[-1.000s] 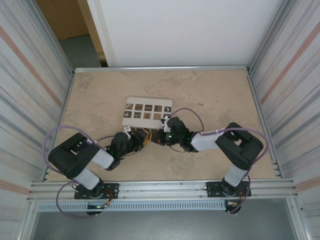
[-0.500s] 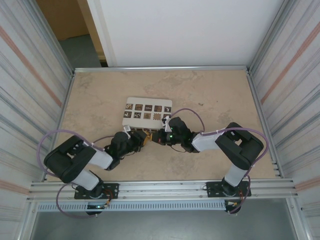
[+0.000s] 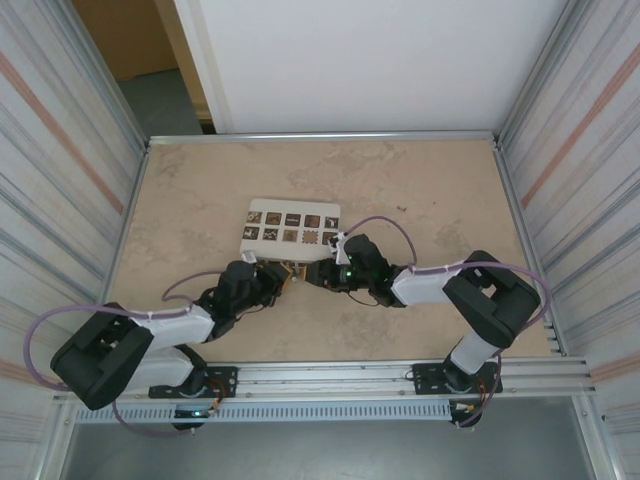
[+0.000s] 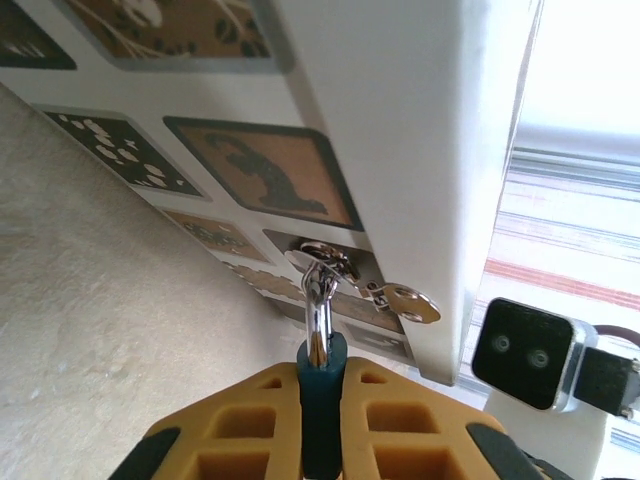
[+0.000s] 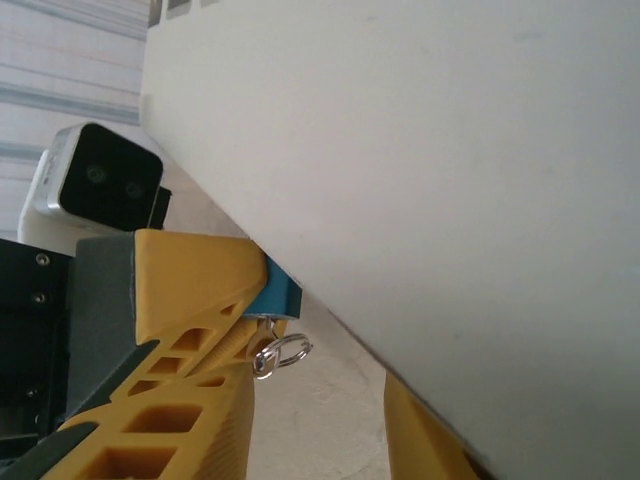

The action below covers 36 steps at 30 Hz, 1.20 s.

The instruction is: Unlock the padlock with the key

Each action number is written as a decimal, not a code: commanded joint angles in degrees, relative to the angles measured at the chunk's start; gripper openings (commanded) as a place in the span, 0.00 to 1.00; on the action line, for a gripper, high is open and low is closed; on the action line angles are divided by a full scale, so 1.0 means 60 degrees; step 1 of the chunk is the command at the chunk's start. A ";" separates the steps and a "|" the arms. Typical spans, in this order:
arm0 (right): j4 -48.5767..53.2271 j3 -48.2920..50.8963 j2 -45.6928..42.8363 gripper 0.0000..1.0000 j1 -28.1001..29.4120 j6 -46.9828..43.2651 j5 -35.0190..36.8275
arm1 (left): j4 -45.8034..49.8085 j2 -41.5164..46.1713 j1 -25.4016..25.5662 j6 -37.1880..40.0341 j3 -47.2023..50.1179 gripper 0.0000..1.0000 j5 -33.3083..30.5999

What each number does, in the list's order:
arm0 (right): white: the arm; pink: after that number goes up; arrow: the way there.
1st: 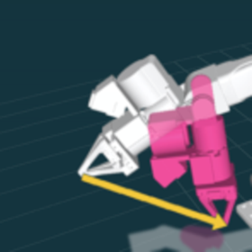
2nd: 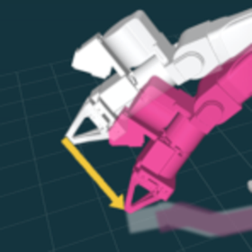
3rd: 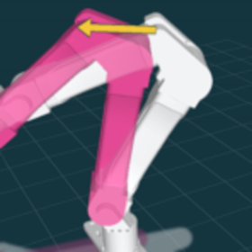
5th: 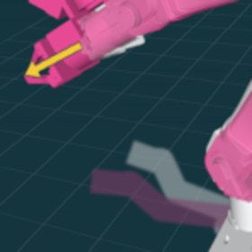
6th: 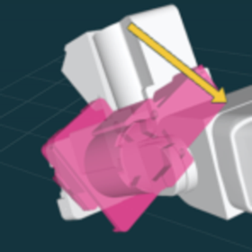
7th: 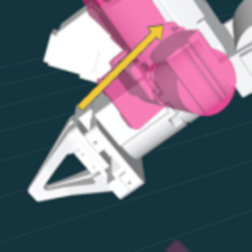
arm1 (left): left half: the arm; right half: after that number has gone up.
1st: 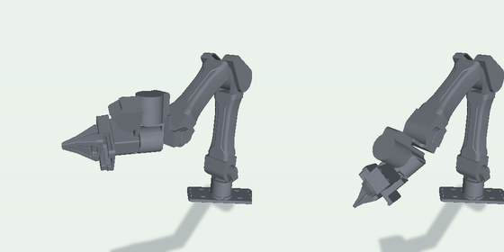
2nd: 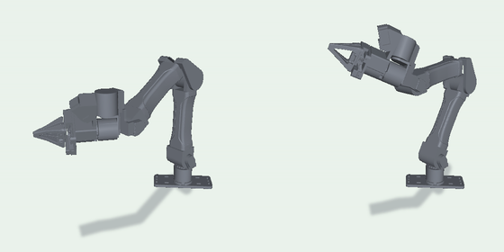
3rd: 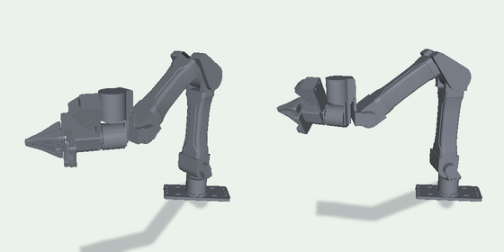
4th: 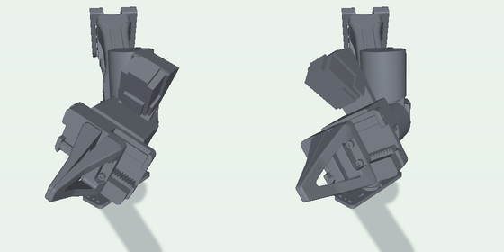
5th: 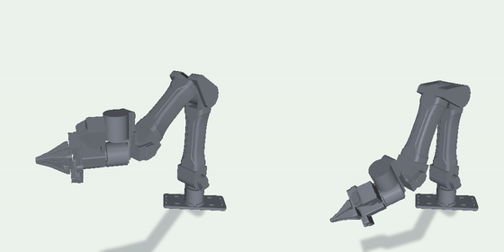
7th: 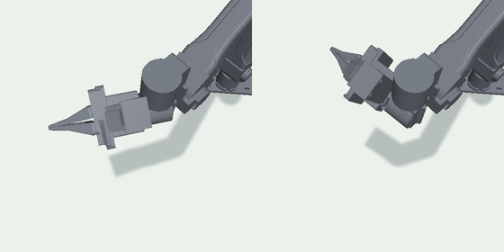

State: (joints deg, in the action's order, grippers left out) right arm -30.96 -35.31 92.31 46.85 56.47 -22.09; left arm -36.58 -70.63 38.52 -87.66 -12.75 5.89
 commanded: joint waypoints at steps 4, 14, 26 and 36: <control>0.2704 -0.0320 -0.1690 0.47 0.0231 -0.2744 0.1221 | 0.0427 0.0432 0.0128 0.0116 -0.0629 0.00 -0.0012; 0.4863 -0.0619 -0.4010 0.68 0.1343 -0.7018 0.4063 | 0.1342 0.0522 0.0156 -0.0247 -0.1103 0.00 0.0381; 0.3424 0.0840 -0.5834 0.87 0.1606 -1.1002 0.4456 | 0.2259 0.0304 0.0154 -0.1089 -0.1536 0.00 0.0946; 0.3409 0.1278 -0.5648 0.86 0.2016 -1.4004 0.4863 | 0.3093 0.0258 0.0158 -0.1694 -0.1857 0.00 0.1204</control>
State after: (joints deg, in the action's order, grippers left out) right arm -9.02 -27.70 57.76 57.95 -20.12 4.62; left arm -18.55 -69.47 39.03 -96.12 -21.41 10.96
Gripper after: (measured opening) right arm 0.865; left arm 0.120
